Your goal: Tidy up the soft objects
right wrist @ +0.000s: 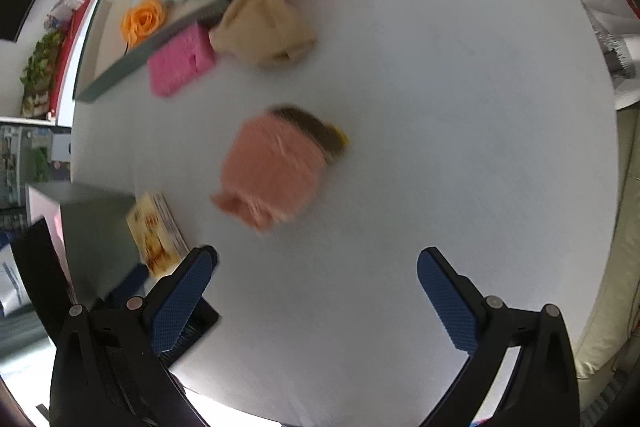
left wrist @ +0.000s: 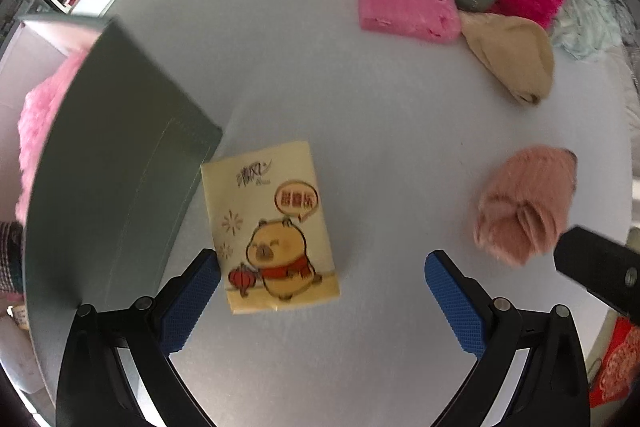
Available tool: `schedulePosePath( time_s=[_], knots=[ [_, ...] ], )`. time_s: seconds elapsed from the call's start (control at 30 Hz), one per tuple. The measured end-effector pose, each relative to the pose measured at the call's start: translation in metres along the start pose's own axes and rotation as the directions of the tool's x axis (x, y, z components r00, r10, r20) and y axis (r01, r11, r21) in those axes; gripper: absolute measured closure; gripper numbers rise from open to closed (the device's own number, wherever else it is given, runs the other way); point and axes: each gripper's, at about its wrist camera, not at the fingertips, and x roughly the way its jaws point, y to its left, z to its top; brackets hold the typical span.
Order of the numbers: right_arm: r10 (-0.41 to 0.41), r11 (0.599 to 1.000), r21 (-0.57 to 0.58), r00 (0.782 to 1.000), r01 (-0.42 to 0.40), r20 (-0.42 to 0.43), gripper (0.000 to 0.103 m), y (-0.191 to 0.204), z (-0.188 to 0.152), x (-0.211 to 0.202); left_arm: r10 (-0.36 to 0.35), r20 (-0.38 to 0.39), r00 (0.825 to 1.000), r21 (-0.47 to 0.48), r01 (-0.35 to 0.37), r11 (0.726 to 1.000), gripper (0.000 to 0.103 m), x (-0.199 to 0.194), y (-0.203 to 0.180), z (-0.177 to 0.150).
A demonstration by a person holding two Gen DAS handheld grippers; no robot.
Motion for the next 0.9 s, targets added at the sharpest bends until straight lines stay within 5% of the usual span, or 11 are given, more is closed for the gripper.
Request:
schedulePosePath(
  time_s=[0.4, 0.47, 0.6, 0.9],
  knots=[
    [0.033, 0.995, 0.096, 0.998, -0.027, -0.056, 0.001, 0.006, 0.044, 0.043, 0.037, -0.006, 0.999, -0.012, -0.037, 0.999, 0.001, 0.018, -0.013, 0.023],
    [0.033, 0.996, 0.089, 0.997, -0.027, -0.063, 0.009, 0.008, 0.045, 0.048, 0.037, -0.015, 0.999, -0.011, -0.037, 0.999, 0.001, 0.019, -0.015, 0.028],
    [0.052, 0.997, 0.067, 0.997, -0.048, -0.051, 0.049, 0.011, 0.043, 0.043, 0.034, -0.024, 0.999, 0.021, -0.033, 0.999, 0.002, 0.019, -0.016, 0.033],
    [0.032, 0.995, 0.092, 0.997, -0.026, -0.065, 0.05, -0.021, 0.021, 0.03, 0.013, -0.01, 1.0, 0.187, -0.011, 0.982, 0.035, 0.001, -0.017, 0.019]
  ],
)
